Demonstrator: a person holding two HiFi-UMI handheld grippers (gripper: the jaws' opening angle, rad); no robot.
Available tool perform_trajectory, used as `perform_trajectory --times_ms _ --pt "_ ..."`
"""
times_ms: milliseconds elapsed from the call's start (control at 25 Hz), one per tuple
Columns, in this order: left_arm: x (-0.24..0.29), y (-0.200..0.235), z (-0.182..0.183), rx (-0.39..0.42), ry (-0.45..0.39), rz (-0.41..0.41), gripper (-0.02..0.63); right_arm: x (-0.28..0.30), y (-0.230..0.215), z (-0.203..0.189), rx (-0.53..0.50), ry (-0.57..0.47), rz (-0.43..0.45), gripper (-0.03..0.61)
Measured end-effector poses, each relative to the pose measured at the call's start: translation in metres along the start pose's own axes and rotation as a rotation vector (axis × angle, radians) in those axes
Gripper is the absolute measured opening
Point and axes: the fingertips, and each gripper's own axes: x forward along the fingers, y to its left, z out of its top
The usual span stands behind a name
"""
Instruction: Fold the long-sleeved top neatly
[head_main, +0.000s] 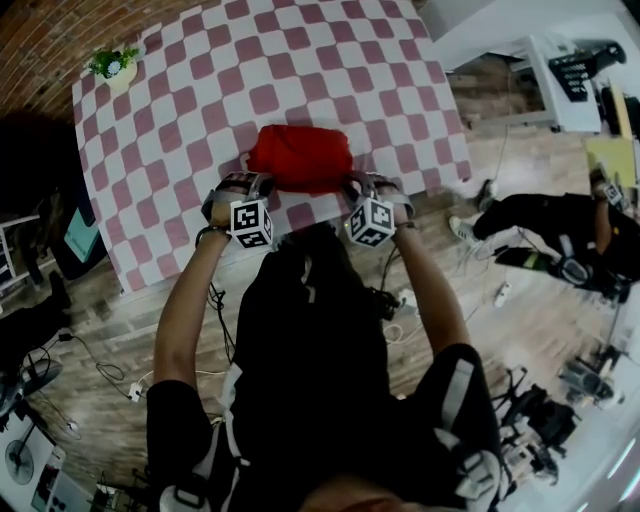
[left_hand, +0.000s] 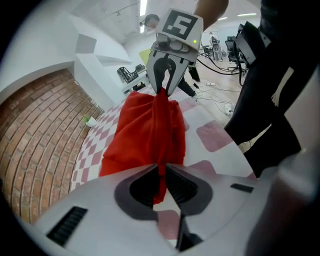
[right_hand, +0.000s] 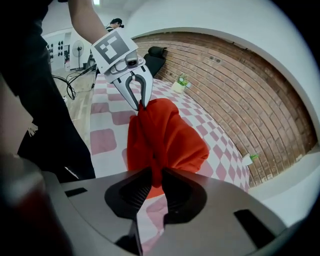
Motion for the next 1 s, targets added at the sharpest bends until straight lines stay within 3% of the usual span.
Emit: perform_trajectory --times_ms 160,280,360,440,720,840,1000 --pt "0.013 -0.011 -0.005 -0.038 0.03 -0.023 0.044 0.012 0.011 -0.007 0.012 0.002 0.03 0.066" --pt "0.012 -0.018 -0.001 -0.127 0.022 -0.078 0.055 0.015 0.014 -0.009 0.044 -0.009 0.052 0.069" --pt "0.002 -0.024 0.004 -0.203 0.001 -0.14 0.153 0.013 0.019 -0.008 0.076 -0.024 0.095 0.102" --pt "-0.013 -0.026 0.011 -0.235 -0.019 -0.15 0.173 0.009 0.023 -0.01 0.089 -0.033 0.13 0.146" --pt "-0.058 -0.007 0.063 -0.268 -0.125 -0.079 0.178 -0.021 0.016 -0.017 0.119 -0.115 0.162 0.169" --pt "-0.047 0.008 0.093 -0.246 -0.146 -0.053 0.178 -0.026 -0.009 -0.02 0.131 -0.14 0.119 0.169" --pt "-0.008 0.009 0.119 -0.213 -0.12 -0.08 0.178 -0.013 -0.048 -0.021 0.155 -0.164 0.067 0.169"
